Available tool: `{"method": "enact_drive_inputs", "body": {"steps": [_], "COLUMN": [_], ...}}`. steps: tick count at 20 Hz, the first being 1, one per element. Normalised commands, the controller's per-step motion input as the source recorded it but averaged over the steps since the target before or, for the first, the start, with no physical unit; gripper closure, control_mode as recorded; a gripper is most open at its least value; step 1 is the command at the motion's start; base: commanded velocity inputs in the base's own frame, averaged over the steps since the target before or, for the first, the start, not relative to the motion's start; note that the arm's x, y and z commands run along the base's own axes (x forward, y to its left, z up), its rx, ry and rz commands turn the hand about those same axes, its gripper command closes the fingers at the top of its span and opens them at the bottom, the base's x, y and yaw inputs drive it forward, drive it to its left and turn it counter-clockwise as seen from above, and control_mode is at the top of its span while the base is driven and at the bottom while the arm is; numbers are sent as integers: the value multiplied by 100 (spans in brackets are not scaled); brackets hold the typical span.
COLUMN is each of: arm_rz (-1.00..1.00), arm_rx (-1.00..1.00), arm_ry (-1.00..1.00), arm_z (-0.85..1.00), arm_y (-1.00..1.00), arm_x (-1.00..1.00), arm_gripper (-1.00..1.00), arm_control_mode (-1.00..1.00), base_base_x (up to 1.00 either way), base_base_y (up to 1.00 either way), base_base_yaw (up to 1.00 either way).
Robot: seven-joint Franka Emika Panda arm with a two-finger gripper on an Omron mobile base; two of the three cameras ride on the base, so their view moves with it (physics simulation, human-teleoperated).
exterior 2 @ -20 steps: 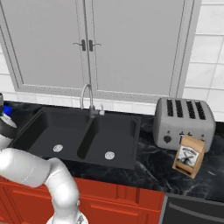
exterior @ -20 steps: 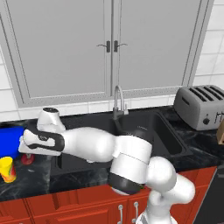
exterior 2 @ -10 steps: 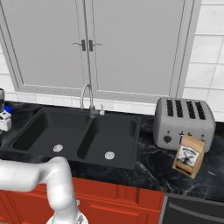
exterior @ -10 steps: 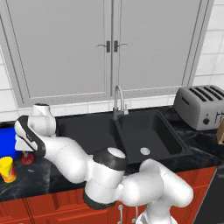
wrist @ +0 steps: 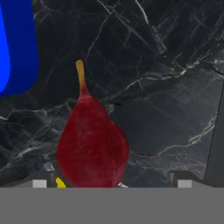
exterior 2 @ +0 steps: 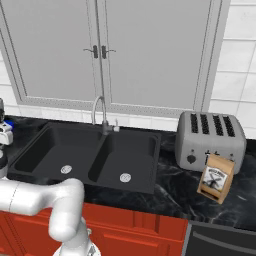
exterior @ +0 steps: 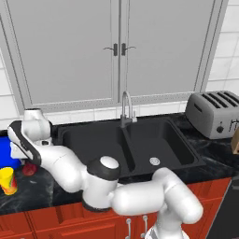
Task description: Pick up all produce items and place them in the sink. Turn on the sink faucet to wash them. Then turn the sink off and put them in the tray.
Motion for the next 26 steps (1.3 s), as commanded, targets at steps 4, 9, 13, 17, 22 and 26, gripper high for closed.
{"method": "enact_drive_inputs", "body": {"steps": [4, 9, 13, 17, 22, 26], "arm_rz": [0, 1, 1, 1, 2, 2], "arm_rx": [-2, -2, 0, 0, 0, -1], "arm_ry": [0, 0, -1, -1, -3, -4], "arm_z": [-23, -20, -13, -7, -4, -22], "arm_y": [28, 11, 0, 0, 0, 0], "arm_x": [14, 5, -6, -10, -11, 0], "arm_gripper": [-100, -100, -100, -100, -100, -100], "arm_control_mode": [-100, -100, -100, -100, -100, -100], "base_base_x": [0, 0, 0, 0, 0, 0], "base_base_y": [0, 0, 0, 0, 0, 0], "base_base_yaw": [0, 0, 0, 0, 0, 0]}}
